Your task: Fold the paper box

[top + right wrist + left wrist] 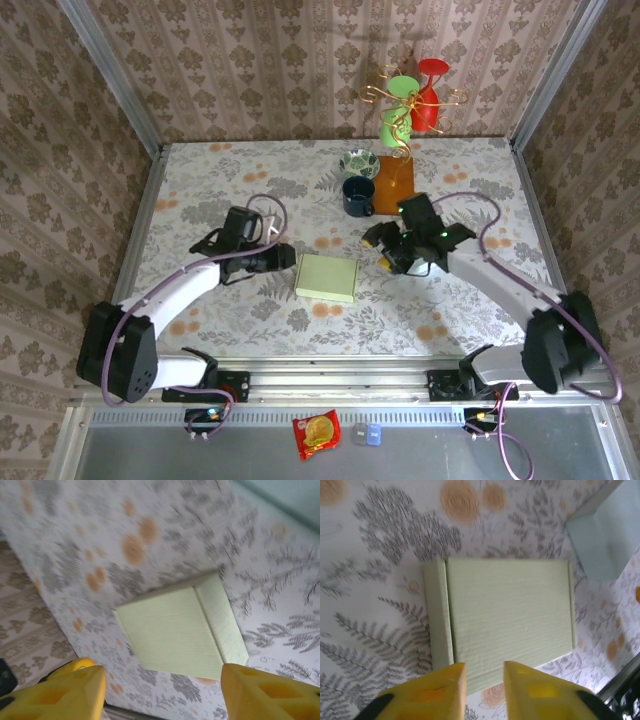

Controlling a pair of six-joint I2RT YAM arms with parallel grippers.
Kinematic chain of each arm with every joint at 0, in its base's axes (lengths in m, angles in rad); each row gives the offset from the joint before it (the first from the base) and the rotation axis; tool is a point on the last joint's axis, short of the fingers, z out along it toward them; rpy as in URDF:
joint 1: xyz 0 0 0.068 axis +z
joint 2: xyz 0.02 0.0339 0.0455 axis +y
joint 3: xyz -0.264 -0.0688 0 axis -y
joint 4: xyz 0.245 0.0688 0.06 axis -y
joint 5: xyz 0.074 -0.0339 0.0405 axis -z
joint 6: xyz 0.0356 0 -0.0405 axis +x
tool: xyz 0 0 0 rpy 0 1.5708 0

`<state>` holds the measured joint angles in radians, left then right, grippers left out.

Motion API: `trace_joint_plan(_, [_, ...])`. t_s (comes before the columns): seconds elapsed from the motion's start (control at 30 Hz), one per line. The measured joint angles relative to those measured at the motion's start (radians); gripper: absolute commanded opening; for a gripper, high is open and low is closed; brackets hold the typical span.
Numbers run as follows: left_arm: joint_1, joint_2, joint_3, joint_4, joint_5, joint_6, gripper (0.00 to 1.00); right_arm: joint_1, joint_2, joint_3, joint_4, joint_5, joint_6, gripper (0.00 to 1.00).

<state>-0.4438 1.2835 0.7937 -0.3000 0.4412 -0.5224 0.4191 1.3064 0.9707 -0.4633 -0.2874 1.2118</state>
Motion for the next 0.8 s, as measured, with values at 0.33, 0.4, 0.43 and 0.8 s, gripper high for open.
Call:
trace_joint_plan(0.33, [0.141, -0.148, -0.060, 0.154, -0.019, -0.063, 1.00, -0.282, -0.373, 0.005, -0.211, 0.257, -0.295, 1.00])
trace_joint_plan(0.4, [0.144, -0.175, -0.094, 0.176, -0.051, -0.066, 1.00, -0.305, -0.460, -0.032, -0.222, 0.378, -0.339, 1.00])
trace_joint_plan(0.43, [0.144, -0.182, -0.105, 0.178, -0.073, -0.067, 1.00, -0.311, -0.491, -0.055, -0.218, 0.436, -0.360, 1.00])
trace_joint_plan(0.8, [0.144, -0.190, -0.120, 0.151, -0.476, -0.058, 1.00, -0.339, -0.391, -0.693, 0.527, 0.703, -0.915, 1.00])
